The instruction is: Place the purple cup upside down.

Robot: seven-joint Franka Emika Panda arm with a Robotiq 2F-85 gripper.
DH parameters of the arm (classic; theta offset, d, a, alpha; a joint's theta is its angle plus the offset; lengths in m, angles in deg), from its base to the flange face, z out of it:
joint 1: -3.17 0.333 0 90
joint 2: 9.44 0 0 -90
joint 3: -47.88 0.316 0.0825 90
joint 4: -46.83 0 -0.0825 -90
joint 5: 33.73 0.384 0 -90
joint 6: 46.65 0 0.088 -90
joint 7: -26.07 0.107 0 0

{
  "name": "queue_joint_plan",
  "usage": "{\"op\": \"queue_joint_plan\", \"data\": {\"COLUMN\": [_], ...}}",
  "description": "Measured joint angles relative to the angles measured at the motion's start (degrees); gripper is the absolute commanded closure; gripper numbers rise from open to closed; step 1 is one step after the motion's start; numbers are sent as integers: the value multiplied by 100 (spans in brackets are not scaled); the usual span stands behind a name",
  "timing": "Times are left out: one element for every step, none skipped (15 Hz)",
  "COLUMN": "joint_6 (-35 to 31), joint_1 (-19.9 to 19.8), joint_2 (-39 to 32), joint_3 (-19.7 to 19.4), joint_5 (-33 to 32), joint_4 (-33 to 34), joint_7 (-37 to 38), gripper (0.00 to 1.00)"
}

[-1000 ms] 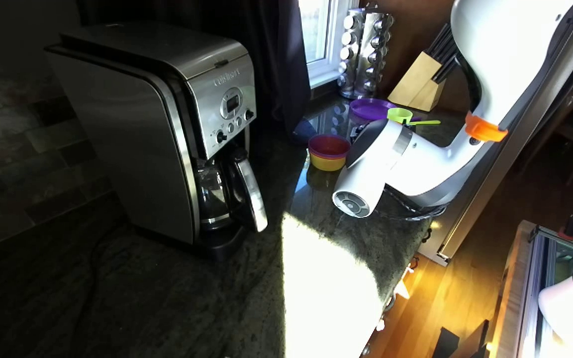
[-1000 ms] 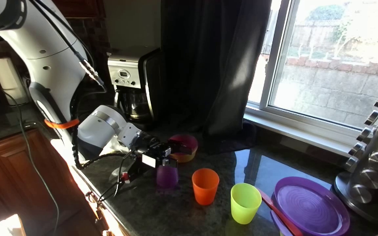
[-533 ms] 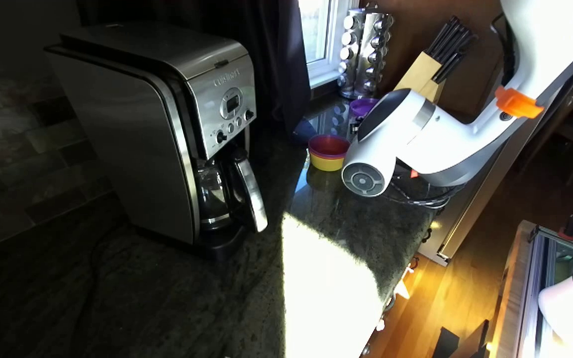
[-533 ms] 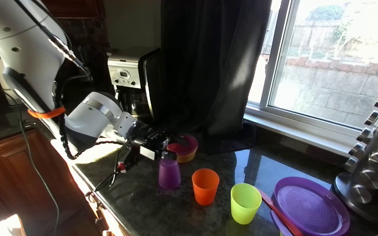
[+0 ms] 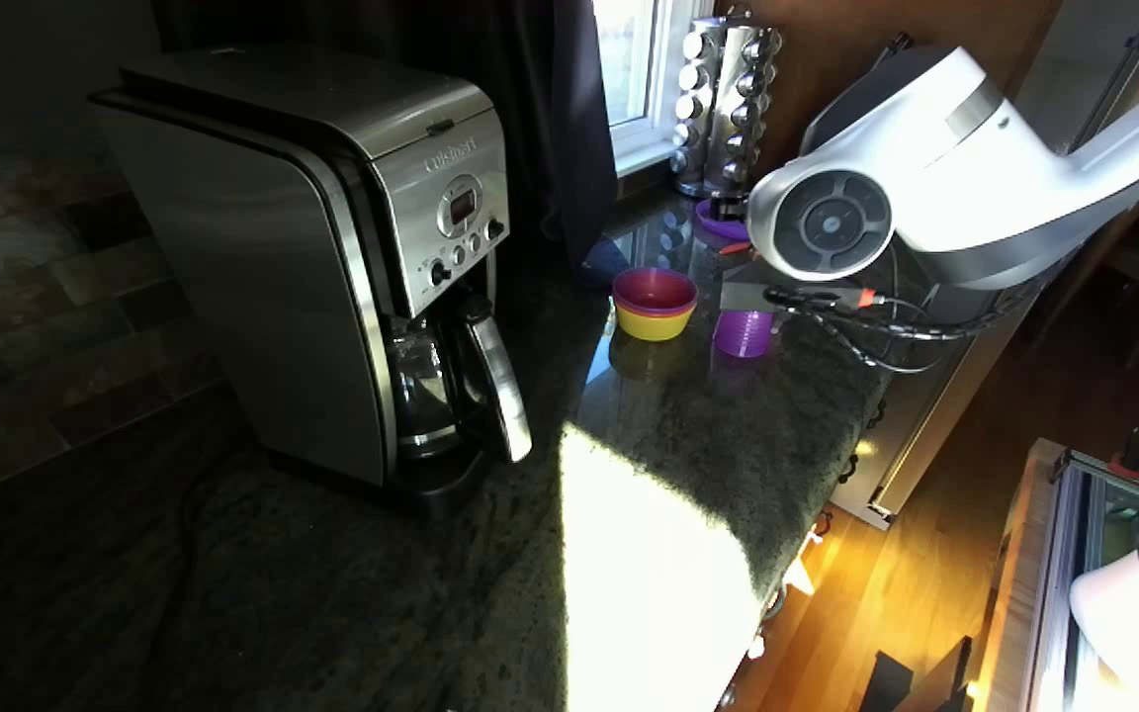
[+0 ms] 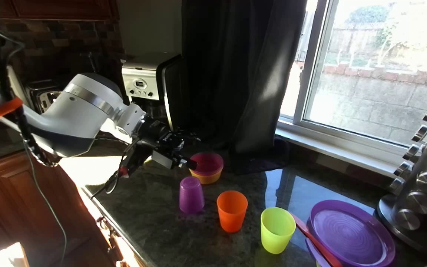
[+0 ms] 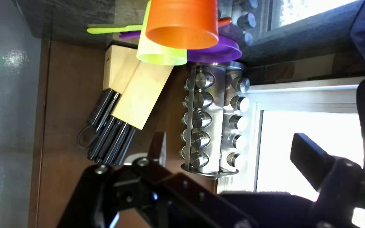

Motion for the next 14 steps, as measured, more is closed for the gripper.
{"op": "queue_joint_plan", "data": {"joint_6": [-313, -582, -743, -890, -990, -1068, -1208, -1353, -1505, -1652, -1821, -2049, -2308, -2533], "joint_1": [-20, -41, -60, -72, -83, -91, -96, -106, -116, -129, -140, -152, -177, -163], "joint_2": [277, 542, 773, 986, 1176, 1336, 1475, 1596, 1703, 1794, 1869, 1933, 1989, 2032], "joint_3": [-136, -285, -425, -566, -693, -803, -919, -1028, -1136, -1233, -1326, -1421, -1510, -1638], "joint_5": [58, 164, 322, 501, 704, 894, 1091, 1311, 1549, 1793, 2027, 2237, 2422, 2580], "joint_4": [-108, -199, -266, -315, -347, -360, -363, -363, -363, -363, -363, -366, -372, -381], "joint_7": [-205, -460, -745, -1059, -1396, -1745, -2121, -2519, -2937, -3360, -3783, -4203, -4612, -4998], "gripper": [0, 0, 0, 0, 0, 0, 0, 0, 0, 0, 0, 0, 0, 0]}}
